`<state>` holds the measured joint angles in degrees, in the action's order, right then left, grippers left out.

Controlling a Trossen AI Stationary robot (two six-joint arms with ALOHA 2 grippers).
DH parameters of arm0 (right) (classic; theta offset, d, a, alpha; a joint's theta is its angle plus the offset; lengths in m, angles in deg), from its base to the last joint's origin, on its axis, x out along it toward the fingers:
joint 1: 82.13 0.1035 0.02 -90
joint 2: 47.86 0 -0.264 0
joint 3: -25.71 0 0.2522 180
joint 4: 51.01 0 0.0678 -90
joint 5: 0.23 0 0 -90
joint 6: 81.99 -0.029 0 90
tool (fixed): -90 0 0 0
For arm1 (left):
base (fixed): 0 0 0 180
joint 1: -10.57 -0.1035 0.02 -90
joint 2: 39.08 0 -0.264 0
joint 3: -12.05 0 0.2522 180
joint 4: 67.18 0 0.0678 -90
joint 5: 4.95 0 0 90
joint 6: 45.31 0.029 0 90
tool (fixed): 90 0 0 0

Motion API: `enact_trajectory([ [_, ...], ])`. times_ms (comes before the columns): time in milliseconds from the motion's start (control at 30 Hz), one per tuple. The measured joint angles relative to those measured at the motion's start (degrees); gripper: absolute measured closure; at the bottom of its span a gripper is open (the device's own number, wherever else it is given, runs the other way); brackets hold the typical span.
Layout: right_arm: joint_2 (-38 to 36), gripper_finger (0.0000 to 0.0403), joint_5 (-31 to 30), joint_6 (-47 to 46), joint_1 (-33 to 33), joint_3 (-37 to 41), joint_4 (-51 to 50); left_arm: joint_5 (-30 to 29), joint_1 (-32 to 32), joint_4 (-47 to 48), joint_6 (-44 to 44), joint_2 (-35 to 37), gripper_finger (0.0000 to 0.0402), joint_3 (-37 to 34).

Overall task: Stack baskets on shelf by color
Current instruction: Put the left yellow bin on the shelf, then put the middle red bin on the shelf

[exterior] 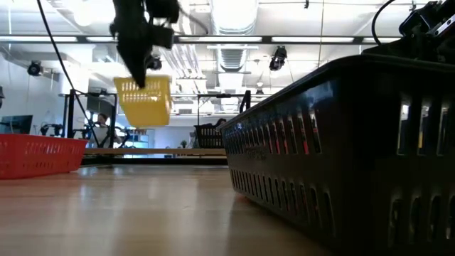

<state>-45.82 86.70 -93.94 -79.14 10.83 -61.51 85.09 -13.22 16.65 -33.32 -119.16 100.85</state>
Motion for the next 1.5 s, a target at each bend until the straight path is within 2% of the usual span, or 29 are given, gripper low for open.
enact_trajectory([
  [133,0.0,0.0394,0.0,0.0,0.0,0.0,0.0,-0.8,-5.3,-0.2,7.7,-1.6,0.0402,-3.3],
  [367,0.0,0.0394,0.0,0.0,0.0,0.0,0.0,-7.1,-10.9,-4.9,15.7,-2.2,0.0402,-11.5],
  [700,0.0,0.0394,0.0,0.0,0.0,0.0,0.0,-9.3,-12.6,-12.2,20.3,0.6,0.0401,-21.0],
  [900,0.0,0.0394,0.0,0.0,0.0,0.0,0.0,-12.4,-12.6,-13.2,21.0,0.7,0.04,-21.9],
  [1033,0.0,0.0394,0.0,1.0,0.0,0.0,0.0,-11.9,-12.6,-12.7,21.6,1.2,0.0372,-21.7],
  [1267,0.0,0.0394,0.0,5.9,0.0,0.0,0.0,-10.6,-12.6,-8.2,20.8,4.3,0.029,-19.3],
  [1433,0.0,0.0394,0.0,6.1,0.0,0.0,0.0,-10.4,-12.4,-4.0,13.3,7.7,0.0256,-14.8],
  [1500,0.0,0.0394,0.0,6.0,0.0,0.0,0.0,-8.7,-12.1,-3.6,9.5,9.2,0.0251,-12.7],
])
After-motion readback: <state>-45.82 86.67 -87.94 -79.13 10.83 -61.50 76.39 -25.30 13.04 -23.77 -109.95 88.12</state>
